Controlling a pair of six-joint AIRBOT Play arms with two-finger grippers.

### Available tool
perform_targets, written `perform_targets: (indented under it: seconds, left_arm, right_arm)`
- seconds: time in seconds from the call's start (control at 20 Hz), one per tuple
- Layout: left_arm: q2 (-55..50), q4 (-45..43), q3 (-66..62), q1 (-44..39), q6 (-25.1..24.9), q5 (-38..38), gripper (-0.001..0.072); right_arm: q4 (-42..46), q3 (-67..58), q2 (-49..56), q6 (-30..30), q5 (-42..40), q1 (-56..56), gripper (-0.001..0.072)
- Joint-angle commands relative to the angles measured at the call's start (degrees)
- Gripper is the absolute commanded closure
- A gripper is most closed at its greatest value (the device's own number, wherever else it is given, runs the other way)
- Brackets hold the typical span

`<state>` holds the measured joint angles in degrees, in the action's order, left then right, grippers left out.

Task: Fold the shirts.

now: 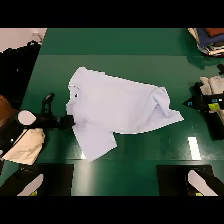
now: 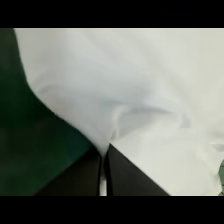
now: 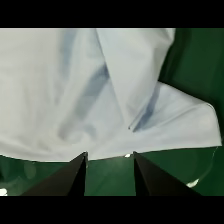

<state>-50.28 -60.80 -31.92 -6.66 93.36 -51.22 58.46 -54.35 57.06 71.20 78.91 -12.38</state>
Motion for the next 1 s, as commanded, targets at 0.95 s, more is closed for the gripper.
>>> perform_targets:
  seconds: [0.95]
  left_arm:
    - [-0.02, -1.22, -9.33, 0.02, -3.76, -0.22, 0.0683]
  right_arm:
    - [-8.96, 15.63, 18.56, -4.20, -13.62, -8.24, 0.0645]
